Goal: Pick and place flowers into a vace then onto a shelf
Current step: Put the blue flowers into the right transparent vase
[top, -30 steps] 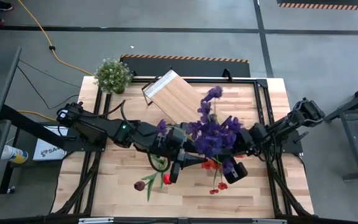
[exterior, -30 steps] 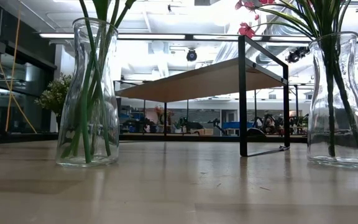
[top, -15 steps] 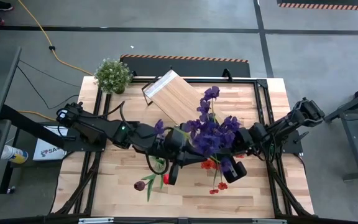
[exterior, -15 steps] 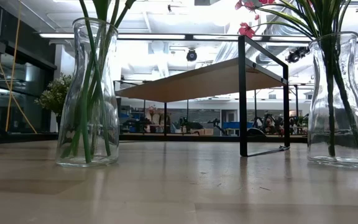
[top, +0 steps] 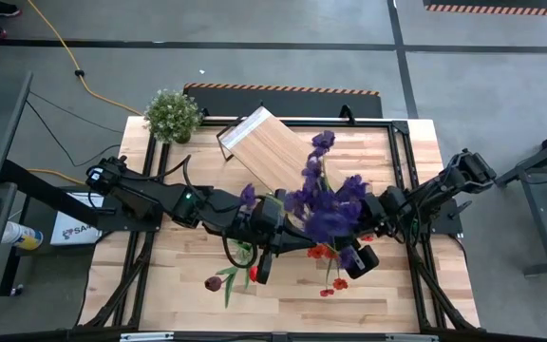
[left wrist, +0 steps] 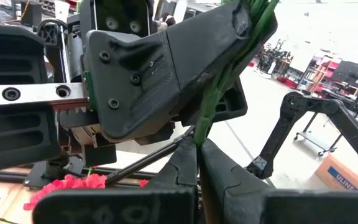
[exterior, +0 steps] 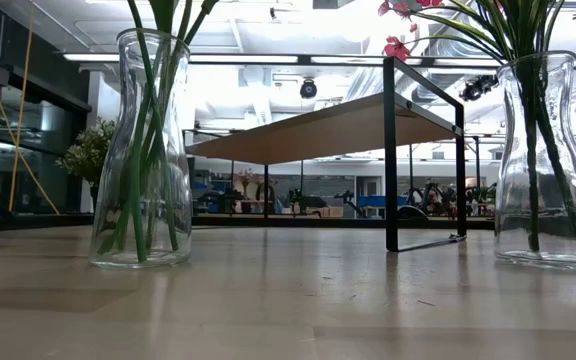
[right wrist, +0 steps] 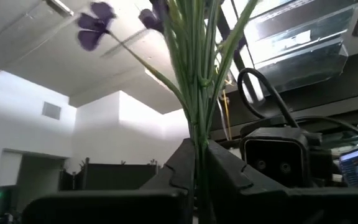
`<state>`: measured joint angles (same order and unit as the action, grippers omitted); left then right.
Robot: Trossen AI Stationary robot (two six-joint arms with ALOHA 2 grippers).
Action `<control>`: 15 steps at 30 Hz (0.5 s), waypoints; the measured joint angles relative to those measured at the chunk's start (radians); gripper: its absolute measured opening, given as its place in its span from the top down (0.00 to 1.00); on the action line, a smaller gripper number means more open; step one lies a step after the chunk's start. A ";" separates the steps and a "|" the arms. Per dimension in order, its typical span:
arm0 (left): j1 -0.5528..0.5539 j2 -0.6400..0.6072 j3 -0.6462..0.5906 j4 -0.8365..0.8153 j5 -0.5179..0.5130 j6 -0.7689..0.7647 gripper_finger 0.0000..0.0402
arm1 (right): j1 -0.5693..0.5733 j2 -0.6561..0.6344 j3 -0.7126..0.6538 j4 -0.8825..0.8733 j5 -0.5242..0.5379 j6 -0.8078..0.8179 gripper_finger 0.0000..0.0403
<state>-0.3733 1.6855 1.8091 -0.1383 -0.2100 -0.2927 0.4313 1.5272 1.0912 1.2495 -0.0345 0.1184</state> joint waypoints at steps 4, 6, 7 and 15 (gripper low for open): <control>-0.001 0.000 0.000 0.000 0.000 0.000 0.92 | 0.000 0.000 0.000 0.000 -0.043 0.040 0.90; -0.002 0.000 0.000 0.000 0.012 -0.001 0.92 | 0.000 0.000 0.000 -0.001 -0.078 0.039 0.88; -0.002 0.000 0.000 0.002 0.021 -0.001 0.92 | 0.000 0.000 0.000 -0.001 -0.089 0.040 0.87; -0.001 0.000 0.000 0.012 0.033 -0.012 0.92 | 0.000 -0.003 0.000 -0.007 -0.107 0.039 0.72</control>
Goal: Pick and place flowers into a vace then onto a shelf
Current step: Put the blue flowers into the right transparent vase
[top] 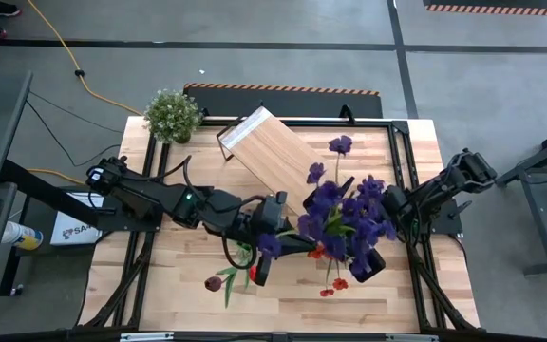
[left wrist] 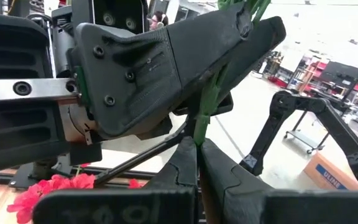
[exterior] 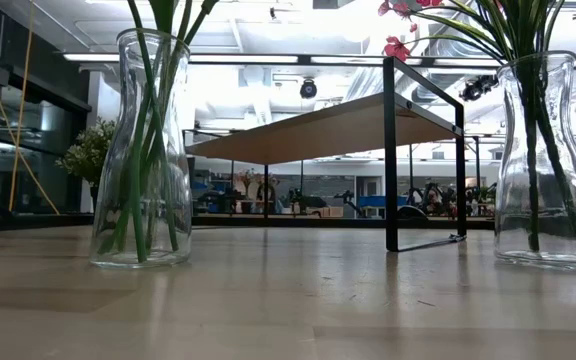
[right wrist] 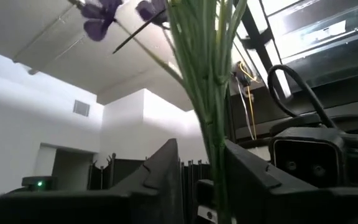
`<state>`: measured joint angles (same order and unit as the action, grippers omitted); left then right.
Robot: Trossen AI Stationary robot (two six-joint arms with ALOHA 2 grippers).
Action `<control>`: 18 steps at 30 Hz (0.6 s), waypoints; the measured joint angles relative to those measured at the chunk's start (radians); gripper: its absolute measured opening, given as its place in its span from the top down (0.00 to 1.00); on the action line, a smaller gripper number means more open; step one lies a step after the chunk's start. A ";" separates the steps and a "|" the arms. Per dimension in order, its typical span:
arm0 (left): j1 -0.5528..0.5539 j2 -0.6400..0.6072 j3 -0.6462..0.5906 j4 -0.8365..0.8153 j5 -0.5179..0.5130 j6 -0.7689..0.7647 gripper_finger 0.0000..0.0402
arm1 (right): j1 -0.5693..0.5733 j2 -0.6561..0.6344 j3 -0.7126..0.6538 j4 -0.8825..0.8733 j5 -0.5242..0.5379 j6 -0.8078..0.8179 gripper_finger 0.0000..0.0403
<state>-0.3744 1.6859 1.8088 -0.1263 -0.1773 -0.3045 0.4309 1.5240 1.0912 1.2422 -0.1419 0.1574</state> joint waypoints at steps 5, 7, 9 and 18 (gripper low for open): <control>0.001 0.000 -0.001 0.004 0.006 -0.004 0.92 | 0.000 -0.001 0.000 -0.039 -0.010 0.000 0.62; -0.002 0.000 -0.001 0.005 0.008 -0.012 0.92 | 0.000 -0.002 0.000 -0.054 -0.023 0.000 0.58; -0.012 -0.002 -0.001 0.003 0.004 -0.014 0.92 | 0.001 -0.008 0.000 -0.082 -0.038 0.000 0.55; -0.045 -0.011 0.019 0.003 -0.037 0.017 0.92 | 0.000 -0.107 0.000 -0.326 -0.033 -0.069 0.47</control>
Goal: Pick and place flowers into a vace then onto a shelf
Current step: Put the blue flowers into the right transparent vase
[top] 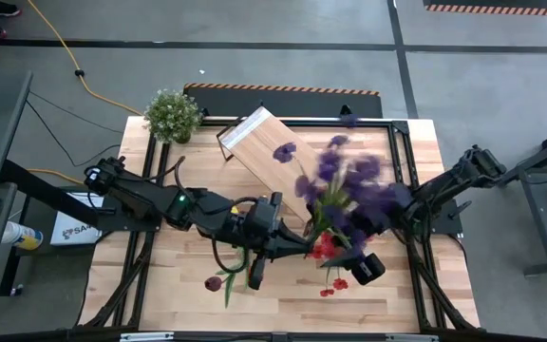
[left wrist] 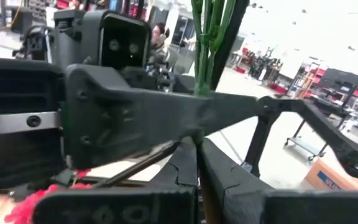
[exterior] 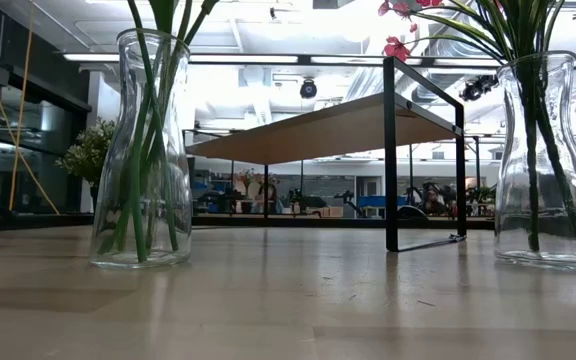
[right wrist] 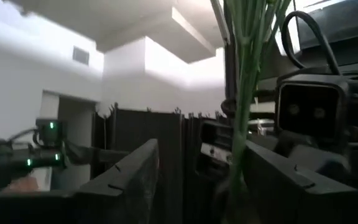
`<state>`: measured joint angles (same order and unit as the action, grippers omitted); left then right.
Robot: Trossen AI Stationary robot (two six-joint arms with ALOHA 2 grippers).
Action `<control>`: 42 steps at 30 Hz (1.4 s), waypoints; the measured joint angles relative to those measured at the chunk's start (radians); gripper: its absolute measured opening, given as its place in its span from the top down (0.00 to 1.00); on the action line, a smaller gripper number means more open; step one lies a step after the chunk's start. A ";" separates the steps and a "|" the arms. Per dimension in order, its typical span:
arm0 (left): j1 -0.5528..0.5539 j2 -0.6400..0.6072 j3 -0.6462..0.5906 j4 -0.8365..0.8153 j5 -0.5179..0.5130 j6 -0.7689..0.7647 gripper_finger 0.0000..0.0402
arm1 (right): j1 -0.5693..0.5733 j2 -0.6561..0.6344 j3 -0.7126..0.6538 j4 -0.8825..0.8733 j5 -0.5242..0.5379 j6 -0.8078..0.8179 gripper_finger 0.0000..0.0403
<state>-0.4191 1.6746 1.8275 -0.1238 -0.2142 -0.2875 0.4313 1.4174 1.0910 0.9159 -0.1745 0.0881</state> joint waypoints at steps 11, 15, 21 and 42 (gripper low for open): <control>-0.051 -0.004 0.007 0.002 -0.038 0.029 0.92 | 0.000 -0.168 -0.001 -0.303 0.021 -0.105 0.48; -0.055 -0.004 0.007 0.002 -0.047 0.029 0.92 | 0.000 -0.252 -0.001 -0.466 0.148 -0.172 0.50; -0.061 -0.004 0.007 0.003 -0.051 0.029 0.92 | 0.014 -0.372 -0.001 -0.761 0.365 -0.248 0.52; -0.058 -0.003 0.007 0.016 -0.113 0.027 0.92 | 0.165 -0.297 0.000 -0.753 0.980 -0.735 0.54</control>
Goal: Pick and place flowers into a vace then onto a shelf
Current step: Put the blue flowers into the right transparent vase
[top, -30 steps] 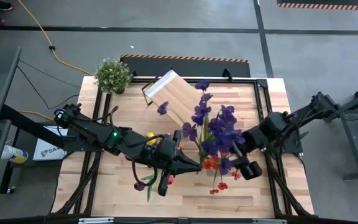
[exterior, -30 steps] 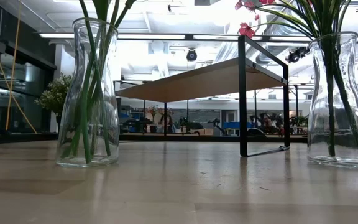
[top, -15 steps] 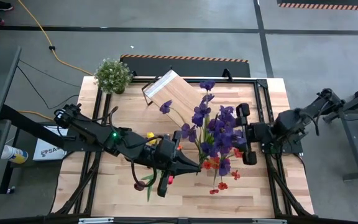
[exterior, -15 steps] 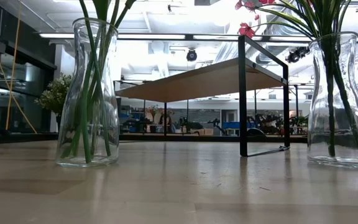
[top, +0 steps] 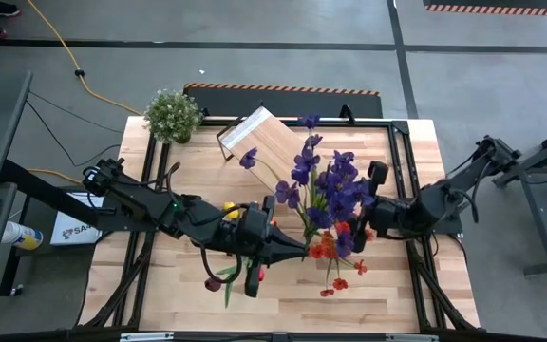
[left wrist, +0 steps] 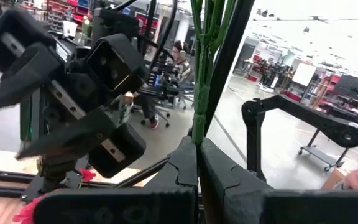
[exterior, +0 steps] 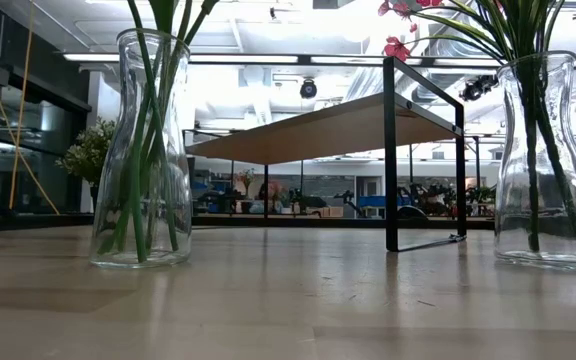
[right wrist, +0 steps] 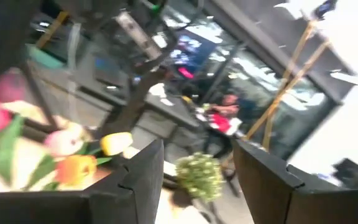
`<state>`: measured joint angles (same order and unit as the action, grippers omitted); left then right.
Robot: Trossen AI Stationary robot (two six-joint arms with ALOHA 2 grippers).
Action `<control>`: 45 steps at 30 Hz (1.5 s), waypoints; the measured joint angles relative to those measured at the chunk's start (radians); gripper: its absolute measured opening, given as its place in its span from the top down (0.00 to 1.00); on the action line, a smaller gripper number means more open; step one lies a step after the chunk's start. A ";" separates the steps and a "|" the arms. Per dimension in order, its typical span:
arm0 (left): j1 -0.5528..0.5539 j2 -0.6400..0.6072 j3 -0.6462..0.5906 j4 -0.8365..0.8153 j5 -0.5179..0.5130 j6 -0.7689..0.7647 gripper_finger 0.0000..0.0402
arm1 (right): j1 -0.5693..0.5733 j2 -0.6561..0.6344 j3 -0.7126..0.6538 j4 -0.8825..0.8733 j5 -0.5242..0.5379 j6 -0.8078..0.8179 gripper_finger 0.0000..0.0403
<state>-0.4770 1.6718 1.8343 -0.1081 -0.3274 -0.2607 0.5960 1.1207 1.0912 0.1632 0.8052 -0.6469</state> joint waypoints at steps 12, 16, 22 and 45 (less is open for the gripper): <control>0.000 0.002 0.000 -0.006 -0.024 -0.043 0.92 | 0.085 0.006 0.002 0.207 0.090 -0.249 0.55; 0.000 0.014 -0.002 -0.019 -0.051 -0.060 0.92 | 0.128 0.012 0.020 0.226 0.089 -0.212 0.55; 0.006 0.046 -0.002 -0.019 -0.063 -0.097 0.92 | 0.181 0.125 0.198 0.148 0.097 -0.201 0.55; -0.041 0.067 -0.001 -0.006 -0.080 -0.046 0.92 | 0.192 0.370 0.670 -0.309 0.039 0.386 0.55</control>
<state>-0.5182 1.7390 1.8336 -0.1146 -0.4076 -0.3062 0.7877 1.4902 1.7615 -0.1463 0.8439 -0.2614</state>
